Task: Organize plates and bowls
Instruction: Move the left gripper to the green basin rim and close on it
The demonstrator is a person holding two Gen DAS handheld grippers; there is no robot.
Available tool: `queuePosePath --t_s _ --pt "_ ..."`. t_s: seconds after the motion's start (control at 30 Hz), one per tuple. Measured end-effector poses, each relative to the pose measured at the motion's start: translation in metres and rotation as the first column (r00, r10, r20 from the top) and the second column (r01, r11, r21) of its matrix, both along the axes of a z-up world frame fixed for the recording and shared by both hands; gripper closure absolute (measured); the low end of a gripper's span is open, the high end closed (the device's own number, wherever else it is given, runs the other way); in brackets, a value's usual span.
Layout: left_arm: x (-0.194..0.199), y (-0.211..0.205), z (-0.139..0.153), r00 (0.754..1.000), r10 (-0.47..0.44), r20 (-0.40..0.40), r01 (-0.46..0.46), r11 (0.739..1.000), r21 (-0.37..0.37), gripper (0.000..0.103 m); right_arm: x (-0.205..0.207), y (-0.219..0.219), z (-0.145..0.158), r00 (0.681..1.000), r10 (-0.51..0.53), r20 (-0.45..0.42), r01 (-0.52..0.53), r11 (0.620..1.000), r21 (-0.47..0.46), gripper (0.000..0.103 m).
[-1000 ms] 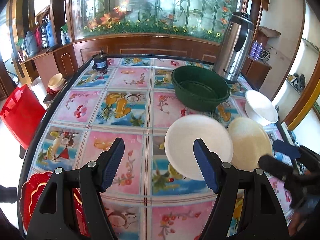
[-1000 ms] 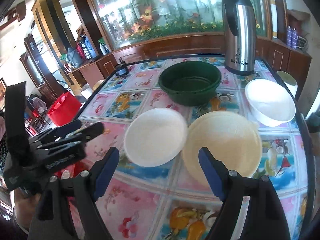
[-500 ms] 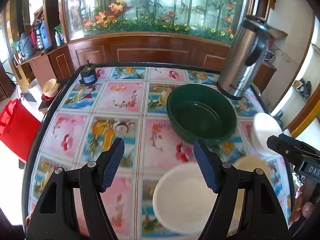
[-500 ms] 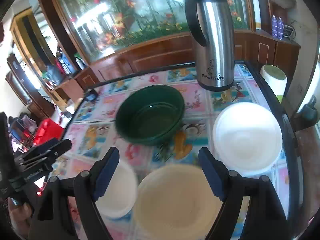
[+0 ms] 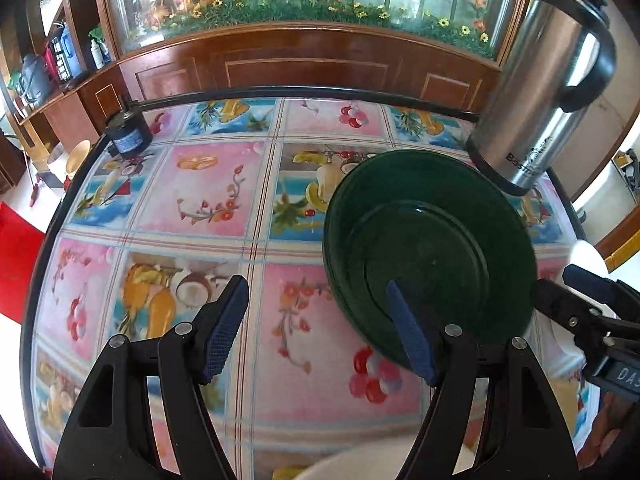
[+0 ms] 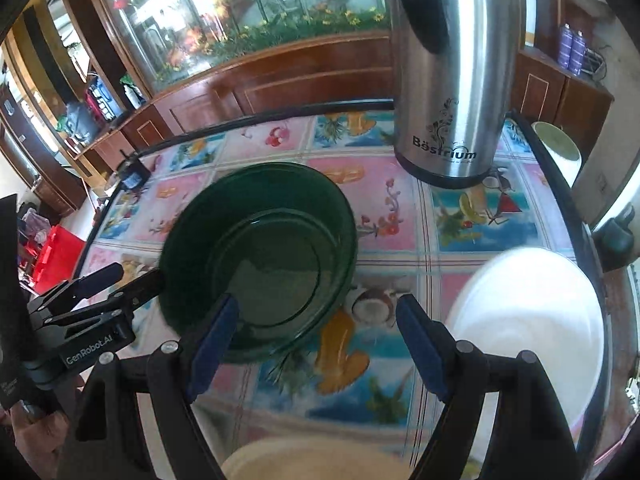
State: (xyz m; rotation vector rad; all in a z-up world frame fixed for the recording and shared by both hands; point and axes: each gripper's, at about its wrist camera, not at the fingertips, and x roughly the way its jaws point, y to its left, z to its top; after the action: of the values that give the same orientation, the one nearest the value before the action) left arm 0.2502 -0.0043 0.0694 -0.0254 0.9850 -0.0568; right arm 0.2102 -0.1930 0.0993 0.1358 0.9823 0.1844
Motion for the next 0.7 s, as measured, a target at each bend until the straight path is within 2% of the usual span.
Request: queuePosePath --t_s 0.1,0.33,0.6,0.7 --pt "0.011 -0.001 -0.005 1.0 0.001 -0.006 -0.001 1.0 0.001 0.031 0.011 0.001 -0.006 1.0 0.005 -0.018 -0.005 1.0 -0.031 0.022" --pt "0.03 -0.002 -0.022 0.998 -0.018 -0.057 0.017 1.0 -0.017 0.031 0.029 0.001 -0.015 0.999 0.01 -0.041 -0.012 0.999 -0.038 0.038" --pt "0.036 -0.005 -0.028 0.997 -0.031 -0.068 0.029 0.999 -0.019 0.031 0.035 -0.001 -0.019 0.999 0.011 -0.047 -0.012 0.999 -0.04 0.04" --pt "0.039 -0.007 -0.031 0.995 -0.035 -0.092 0.032 0.999 -0.037 0.031 0.036 0.0 -0.017 0.999 0.015 -0.041 -0.017 0.999 -0.048 0.049"
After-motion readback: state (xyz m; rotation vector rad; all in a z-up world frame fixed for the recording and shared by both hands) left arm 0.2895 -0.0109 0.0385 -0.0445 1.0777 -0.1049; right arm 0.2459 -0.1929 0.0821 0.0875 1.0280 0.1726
